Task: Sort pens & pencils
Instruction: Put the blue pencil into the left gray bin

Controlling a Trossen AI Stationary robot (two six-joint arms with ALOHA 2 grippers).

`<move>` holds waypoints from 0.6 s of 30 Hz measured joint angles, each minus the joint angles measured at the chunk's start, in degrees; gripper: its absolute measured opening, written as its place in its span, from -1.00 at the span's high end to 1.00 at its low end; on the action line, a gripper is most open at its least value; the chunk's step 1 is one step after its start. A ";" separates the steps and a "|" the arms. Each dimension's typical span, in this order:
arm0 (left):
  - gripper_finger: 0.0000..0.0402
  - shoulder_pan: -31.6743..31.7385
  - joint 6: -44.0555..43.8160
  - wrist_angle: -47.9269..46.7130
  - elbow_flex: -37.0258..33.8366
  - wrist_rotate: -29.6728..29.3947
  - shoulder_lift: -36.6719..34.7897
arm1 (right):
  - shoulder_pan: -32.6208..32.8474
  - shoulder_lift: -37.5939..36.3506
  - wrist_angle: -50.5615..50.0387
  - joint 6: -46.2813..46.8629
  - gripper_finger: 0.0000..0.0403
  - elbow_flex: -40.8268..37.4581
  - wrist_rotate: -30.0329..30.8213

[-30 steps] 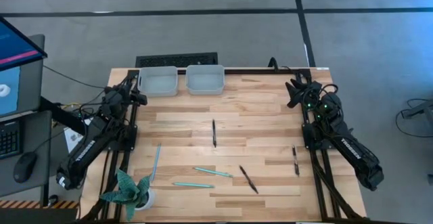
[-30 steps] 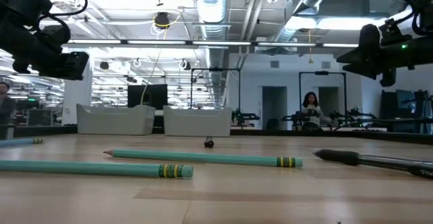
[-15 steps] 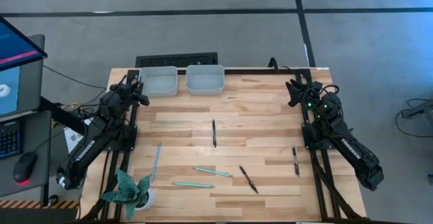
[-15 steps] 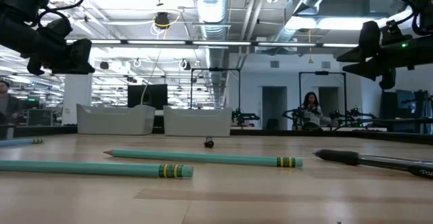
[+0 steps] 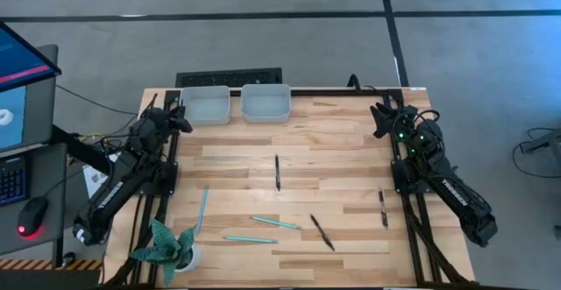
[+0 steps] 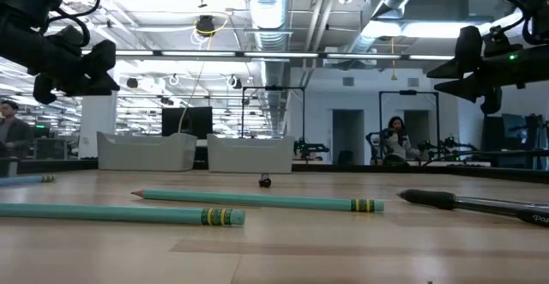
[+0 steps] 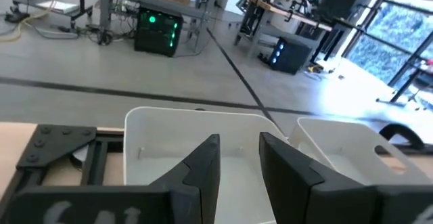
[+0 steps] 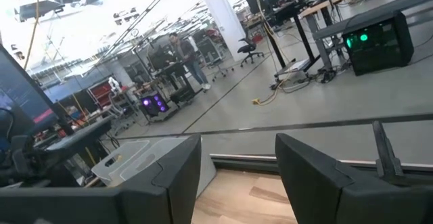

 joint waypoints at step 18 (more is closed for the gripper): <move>0.53 -0.04 -8.40 48.28 0.11 30.61 -0.02 | 0.02 0.01 -0.59 -0.13 -0.05 0.00 4.44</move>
